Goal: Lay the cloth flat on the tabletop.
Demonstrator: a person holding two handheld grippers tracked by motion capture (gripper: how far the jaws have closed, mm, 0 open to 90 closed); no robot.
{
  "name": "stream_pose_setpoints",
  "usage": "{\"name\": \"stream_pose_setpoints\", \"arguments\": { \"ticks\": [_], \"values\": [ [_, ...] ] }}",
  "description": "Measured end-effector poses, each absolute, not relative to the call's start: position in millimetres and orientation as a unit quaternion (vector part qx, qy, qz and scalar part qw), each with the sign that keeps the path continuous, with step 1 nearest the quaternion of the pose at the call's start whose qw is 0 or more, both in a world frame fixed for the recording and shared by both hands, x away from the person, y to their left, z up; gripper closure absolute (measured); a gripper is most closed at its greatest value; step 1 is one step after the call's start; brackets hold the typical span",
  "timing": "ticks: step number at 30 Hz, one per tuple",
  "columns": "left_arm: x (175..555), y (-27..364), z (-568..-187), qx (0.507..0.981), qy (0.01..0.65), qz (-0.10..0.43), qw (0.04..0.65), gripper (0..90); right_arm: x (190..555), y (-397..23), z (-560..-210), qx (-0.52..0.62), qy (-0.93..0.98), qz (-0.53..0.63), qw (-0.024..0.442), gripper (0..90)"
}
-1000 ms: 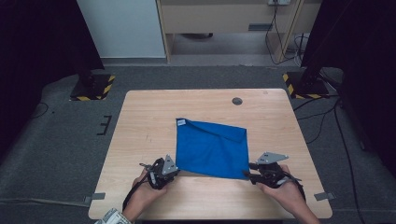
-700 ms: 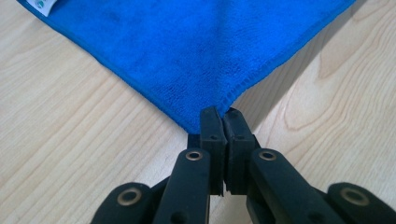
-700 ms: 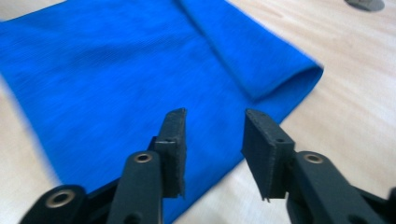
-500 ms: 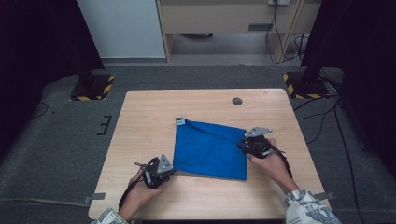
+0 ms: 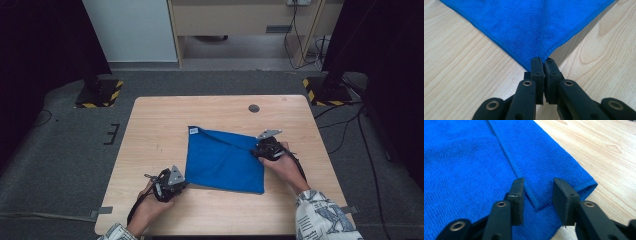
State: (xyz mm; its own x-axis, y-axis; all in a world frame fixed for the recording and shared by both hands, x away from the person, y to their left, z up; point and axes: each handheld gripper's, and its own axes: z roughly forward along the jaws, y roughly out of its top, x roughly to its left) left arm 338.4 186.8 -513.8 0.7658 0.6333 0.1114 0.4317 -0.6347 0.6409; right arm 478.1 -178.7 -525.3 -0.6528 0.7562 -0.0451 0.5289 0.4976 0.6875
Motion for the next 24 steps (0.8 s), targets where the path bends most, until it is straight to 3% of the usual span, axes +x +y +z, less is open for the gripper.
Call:
{"name": "stream_pose_setpoints", "arguments": {
  "ticks": [6,9,13,16,18,24],
  "values": [
    [339,187,-515,0.888,0.305,0.159,0.307,86.8,483,-182,-524,0.387,0.846,0.322,0.173,81.7],
    [339,188,-515,0.885,0.310,0.157,0.311,84.0,484,-182,-523,0.395,0.844,0.319,0.172,84.0],
    [337,188,-515,0.880,0.315,0.146,0.323,73.1,487,-181,-515,0.394,0.843,0.322,0.174,84.4],
    [336,187,-514,0.873,0.325,0.144,0.333,50.0,493,-181,-506,0.400,0.839,0.325,0.177,84.6],
    [335,188,-512,0.868,0.326,0.145,0.345,42.2,501,-181,-501,0.408,0.834,0.327,0.177,84.9],
    [335,202,-504,0.840,0.353,0.144,0.387,33.6,528,-187,-497,0.441,0.818,0.329,0.168,85.3]
  ]
}}
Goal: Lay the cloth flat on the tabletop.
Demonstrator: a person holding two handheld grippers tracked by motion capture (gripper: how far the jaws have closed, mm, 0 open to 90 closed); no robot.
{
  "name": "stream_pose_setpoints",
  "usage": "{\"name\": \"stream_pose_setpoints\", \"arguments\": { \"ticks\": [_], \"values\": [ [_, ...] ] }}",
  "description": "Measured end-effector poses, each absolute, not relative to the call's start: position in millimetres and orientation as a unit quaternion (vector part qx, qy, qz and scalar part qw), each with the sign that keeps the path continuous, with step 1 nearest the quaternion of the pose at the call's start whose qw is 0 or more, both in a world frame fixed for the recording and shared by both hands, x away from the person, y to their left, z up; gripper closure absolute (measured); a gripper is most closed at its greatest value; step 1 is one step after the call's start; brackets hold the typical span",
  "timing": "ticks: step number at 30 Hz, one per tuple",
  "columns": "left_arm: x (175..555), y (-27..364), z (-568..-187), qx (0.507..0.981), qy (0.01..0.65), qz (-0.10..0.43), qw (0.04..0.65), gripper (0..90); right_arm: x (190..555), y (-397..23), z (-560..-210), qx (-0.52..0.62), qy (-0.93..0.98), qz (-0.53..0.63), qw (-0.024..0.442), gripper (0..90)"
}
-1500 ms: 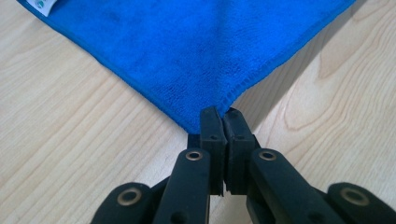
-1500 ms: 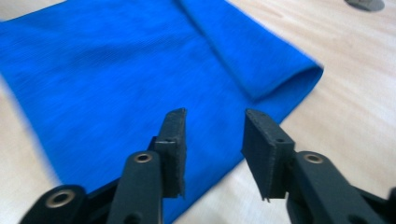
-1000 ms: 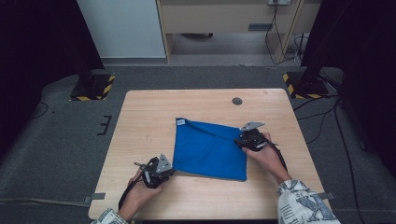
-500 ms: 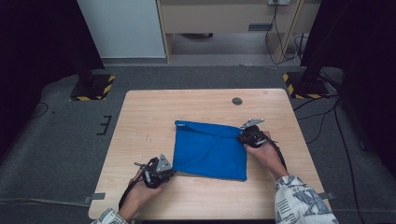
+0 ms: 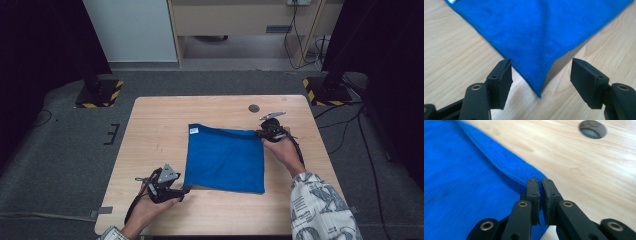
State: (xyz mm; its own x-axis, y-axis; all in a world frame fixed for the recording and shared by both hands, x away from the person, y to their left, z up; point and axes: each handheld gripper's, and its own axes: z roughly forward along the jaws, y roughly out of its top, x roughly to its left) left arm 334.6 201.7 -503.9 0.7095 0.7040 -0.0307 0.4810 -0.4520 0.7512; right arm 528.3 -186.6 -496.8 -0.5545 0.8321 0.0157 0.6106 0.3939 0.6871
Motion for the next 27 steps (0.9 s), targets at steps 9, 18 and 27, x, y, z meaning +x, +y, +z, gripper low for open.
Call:
{"name": "stream_pose_setpoints", "arguments": {
  "ticks": [9,18,27],
  "values": [
    [341,209,-502,0.823,0.374,0.150,0.401,32.2,577,-203,-511,0.540,0.758,0.333,0.152,77.0],
    [358,209,-503,0.817,0.387,0.160,0.396,35.5,576,-192,-508,0.530,0.751,0.349,0.184,53.8],
    [408,194,-506,0.817,0.393,0.188,0.377,37.9,552,-190,-496,0.500,0.766,0.346,0.205,40.9]
  ]
}}
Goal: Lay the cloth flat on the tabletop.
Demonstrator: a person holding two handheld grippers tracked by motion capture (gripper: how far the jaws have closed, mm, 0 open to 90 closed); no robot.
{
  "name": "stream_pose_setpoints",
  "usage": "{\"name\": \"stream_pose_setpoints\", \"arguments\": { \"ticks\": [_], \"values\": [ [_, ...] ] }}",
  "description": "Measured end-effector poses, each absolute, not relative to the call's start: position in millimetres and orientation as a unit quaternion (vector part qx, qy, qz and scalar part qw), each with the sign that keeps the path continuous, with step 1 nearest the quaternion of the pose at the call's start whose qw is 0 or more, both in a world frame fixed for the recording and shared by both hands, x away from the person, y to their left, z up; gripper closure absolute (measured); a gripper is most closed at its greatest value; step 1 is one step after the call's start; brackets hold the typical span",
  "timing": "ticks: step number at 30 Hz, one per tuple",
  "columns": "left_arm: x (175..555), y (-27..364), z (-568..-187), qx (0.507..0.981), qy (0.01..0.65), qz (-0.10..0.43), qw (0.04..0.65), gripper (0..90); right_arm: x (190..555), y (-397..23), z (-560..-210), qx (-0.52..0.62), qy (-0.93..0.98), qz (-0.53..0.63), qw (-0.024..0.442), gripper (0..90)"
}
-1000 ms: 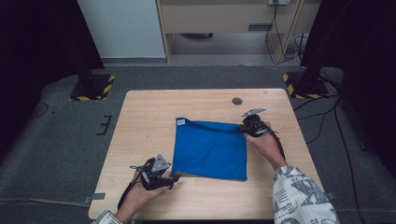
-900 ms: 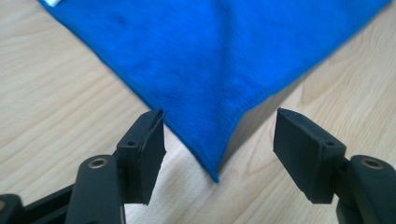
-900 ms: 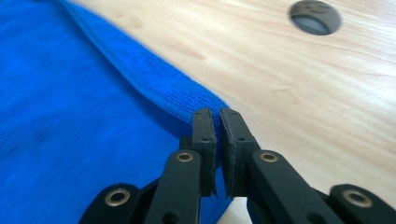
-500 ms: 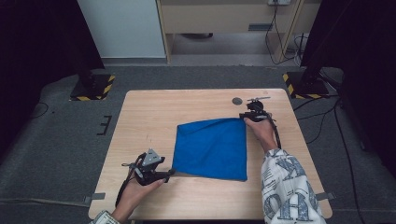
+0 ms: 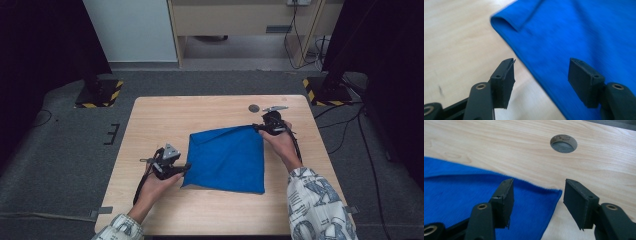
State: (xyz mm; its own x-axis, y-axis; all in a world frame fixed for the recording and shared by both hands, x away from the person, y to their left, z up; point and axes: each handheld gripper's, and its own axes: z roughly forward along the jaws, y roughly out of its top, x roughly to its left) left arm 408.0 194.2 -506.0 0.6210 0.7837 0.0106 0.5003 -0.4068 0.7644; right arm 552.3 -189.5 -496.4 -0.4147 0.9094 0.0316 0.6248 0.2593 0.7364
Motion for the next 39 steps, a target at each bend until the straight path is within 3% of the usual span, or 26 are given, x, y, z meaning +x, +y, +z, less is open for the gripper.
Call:
{"name": "stream_pose_setpoints", "arguments": {
  "ticks": [10,20,27,29,31,34,36,39],
  "values": [
    [469,172,-505,0.819,0.395,0.195,0.368,41.8,487,-188,-499,0.463,0.784,0.366,0.194,46.5],
    [495,151,-523,0.833,0.382,0.213,0.339,40.4,417,-189,-502,0.415,0.802,0.393,0.170,48.3],
    [512,150,-526,0.821,0.403,0.232,0.331,56.3,388,-189,-510,0.392,0.818,0.393,0.148,47.0],
    [519,151,-526,0.816,0.409,0.242,0.328,69.0,379,-190,-514,0.380,0.828,0.387,0.139,46.3],
    [526,153,-525,0.806,0.424,0.252,0.326,71.1,374,-189,-517,0.375,0.834,0.382,0.135,45.9],
    [537,157,-522,0.789,0.446,0.254,0.336,70.0,371,-189,-521,0.369,0.840,0.375,0.136,45.4],
    [541,160,-517,0.770,0.460,0.257,0.359,64.6,370,-189,-522,0.365,0.844,0.370,0.134,44.9],
    [540,162,-509,0.775,0.442,0.260,0.369,63.3,369,-187,-524,0.358,0.847,0.369,0.133,44.6]
  ]
}}
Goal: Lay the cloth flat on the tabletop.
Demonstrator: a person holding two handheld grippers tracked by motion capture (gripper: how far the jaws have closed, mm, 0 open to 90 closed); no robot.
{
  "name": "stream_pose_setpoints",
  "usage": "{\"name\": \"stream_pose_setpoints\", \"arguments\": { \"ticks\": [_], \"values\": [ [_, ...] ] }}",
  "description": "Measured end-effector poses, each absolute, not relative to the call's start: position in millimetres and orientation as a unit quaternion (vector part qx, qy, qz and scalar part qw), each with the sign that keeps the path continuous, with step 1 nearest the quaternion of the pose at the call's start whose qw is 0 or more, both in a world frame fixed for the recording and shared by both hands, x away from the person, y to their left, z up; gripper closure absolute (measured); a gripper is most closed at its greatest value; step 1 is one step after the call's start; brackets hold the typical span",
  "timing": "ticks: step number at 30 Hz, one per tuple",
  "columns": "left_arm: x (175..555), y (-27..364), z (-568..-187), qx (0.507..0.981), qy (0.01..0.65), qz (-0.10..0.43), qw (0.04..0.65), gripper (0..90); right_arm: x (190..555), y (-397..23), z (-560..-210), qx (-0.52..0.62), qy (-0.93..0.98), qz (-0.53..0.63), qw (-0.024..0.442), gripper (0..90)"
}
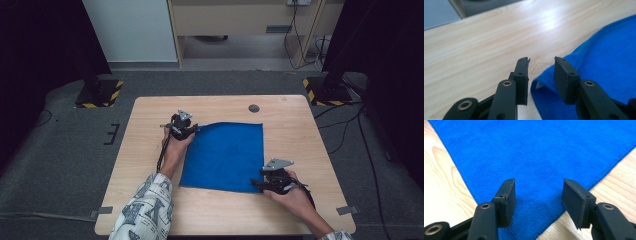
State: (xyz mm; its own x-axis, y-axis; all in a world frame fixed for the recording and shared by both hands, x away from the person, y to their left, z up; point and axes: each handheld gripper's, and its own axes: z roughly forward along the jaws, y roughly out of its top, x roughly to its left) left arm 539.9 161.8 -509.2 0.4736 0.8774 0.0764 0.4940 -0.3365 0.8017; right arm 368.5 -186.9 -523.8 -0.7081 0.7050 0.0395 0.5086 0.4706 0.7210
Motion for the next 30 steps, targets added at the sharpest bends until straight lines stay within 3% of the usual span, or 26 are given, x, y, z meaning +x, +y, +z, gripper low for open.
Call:
{"name": "stream_pose_setpoints", "arguments": {
  "ticks": [5,10,19,24,30],
  "values": [
    [533,163,-506,0.788,0.429,0.259,0.358,56.1,365,-184,-526,0.352,0.852,0.366,0.130,43.2],
    [534,165,-513,0.792,0.426,0.257,0.353,42.9,363,-183,-529,0.344,0.857,0.359,0.133,39.8],
    [513,175,-516,0.792,0.409,0.240,0.386,29.7,363,-183,-530,0.344,0.856,0.362,0.131,39.5],
    [520,171,-524,0.798,0.416,0.262,0.349,29.6,363,-183,-529,0.342,0.858,0.360,0.133,39.5],
    [537,175,-527,0.776,0.469,0.266,0.329,32.6,361,-184,-530,0.335,0.860,0.358,0.139,39.9]
  ]
}}
